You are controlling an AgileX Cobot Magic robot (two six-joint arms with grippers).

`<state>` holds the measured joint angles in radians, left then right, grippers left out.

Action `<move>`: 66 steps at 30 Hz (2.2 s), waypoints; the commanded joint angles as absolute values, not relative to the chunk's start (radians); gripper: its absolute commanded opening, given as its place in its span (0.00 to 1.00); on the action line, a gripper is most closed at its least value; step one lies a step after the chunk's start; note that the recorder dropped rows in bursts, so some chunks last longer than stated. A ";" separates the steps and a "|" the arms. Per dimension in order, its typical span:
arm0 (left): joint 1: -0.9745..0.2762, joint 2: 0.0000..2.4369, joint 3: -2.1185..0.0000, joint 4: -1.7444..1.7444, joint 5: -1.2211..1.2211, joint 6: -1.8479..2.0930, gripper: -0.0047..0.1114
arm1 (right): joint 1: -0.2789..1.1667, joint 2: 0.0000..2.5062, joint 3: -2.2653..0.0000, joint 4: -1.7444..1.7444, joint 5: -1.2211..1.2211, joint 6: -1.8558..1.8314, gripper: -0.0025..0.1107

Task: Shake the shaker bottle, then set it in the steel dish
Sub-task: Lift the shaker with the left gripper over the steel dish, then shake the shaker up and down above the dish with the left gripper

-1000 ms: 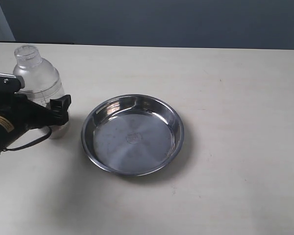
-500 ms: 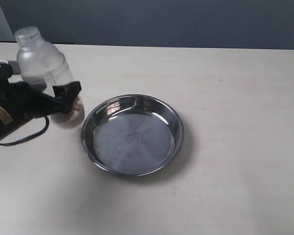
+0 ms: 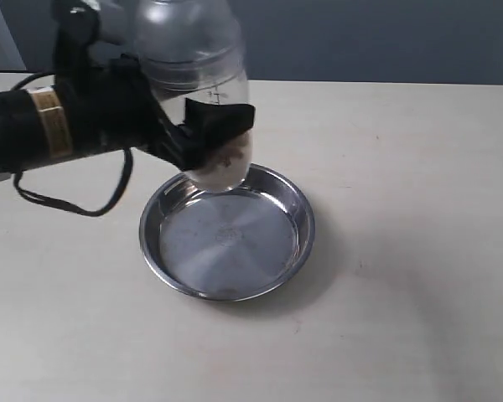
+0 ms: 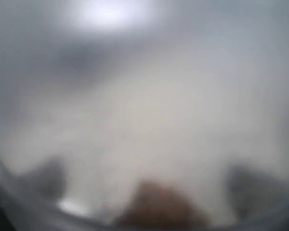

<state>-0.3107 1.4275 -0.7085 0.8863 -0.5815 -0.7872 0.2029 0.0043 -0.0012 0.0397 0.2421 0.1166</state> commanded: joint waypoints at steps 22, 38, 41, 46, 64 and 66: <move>-0.557 1.641 -0.807 -0.085 -0.243 0.000 0.04 | 0.199 0.000 0.000 0.056 0.229 0.117 0.01; -0.526 1.623 -0.822 0.059 -0.237 -0.138 0.04 | 0.199 0.000 0.000 0.056 0.229 0.117 0.01; -0.571 1.621 -0.820 0.240 -0.154 -0.115 0.04 | 0.199 0.000 0.000 0.056 0.229 0.117 0.01; -0.508 1.614 -0.844 0.106 -0.213 -0.206 0.04 | 0.199 0.000 0.000 0.056 0.227 0.117 0.01; -0.511 1.502 -0.750 0.065 -0.298 -0.209 0.04 | 0.199 0.000 0.000 0.060 0.231 0.117 0.01; -0.511 1.410 -0.783 0.108 -0.341 -0.206 0.04 | 0.199 0.000 0.000 0.060 0.231 0.117 0.01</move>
<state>-0.5047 1.5370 -0.7296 0.0753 -0.1908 -0.2041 0.2029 0.0043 -0.0012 0.0624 0.2421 0.1166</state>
